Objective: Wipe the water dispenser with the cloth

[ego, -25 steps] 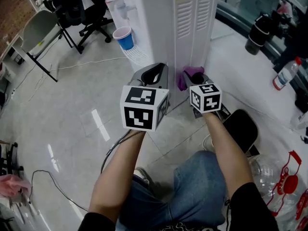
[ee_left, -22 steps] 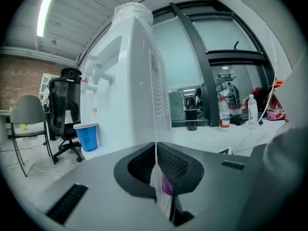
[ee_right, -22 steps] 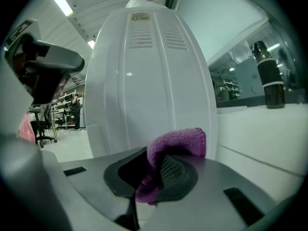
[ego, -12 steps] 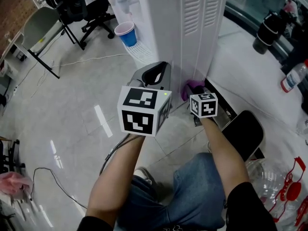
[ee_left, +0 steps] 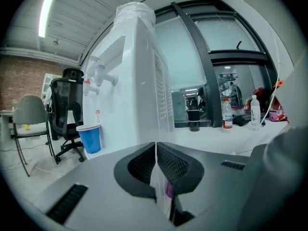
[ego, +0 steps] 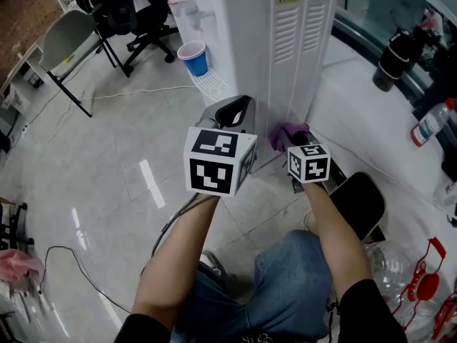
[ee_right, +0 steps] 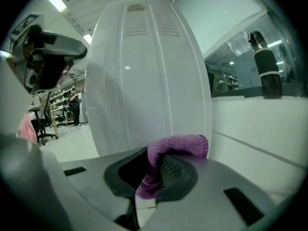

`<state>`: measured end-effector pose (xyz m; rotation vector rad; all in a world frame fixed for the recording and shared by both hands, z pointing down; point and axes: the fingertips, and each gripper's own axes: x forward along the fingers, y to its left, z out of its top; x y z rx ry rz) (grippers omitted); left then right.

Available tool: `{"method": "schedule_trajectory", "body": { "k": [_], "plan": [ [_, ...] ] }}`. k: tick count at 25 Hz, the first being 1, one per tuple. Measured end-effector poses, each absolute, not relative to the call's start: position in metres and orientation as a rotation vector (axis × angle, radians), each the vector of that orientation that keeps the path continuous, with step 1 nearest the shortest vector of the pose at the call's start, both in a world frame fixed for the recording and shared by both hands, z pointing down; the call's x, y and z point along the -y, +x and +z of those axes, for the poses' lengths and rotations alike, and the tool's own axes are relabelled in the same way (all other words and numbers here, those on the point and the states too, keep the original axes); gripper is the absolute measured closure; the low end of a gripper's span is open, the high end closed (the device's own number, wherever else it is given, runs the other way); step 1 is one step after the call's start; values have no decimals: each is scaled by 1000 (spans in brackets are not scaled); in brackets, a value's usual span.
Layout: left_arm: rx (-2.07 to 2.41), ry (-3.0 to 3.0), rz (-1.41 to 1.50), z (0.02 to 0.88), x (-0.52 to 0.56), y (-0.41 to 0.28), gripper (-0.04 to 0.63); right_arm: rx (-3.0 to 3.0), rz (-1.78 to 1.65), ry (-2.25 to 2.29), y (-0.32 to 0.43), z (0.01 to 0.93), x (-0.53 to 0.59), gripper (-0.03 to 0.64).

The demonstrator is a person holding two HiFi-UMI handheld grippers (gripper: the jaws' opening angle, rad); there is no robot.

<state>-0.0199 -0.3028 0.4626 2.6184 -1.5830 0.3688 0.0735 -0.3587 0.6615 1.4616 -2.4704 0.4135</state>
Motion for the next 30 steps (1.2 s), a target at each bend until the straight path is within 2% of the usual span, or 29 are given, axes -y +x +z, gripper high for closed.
{"method": "schedule_trajectory", "body": {
  "k": [14, 30],
  "plan": [
    [1624, 2619, 365, 436, 309, -14, 563, 2684, -39, 1424, 83, 449, 340, 571],
    [1737, 2649, 279, 349, 307, -37, 563, 2890, -538, 1354, 50, 207, 309, 571]
  ]
}}
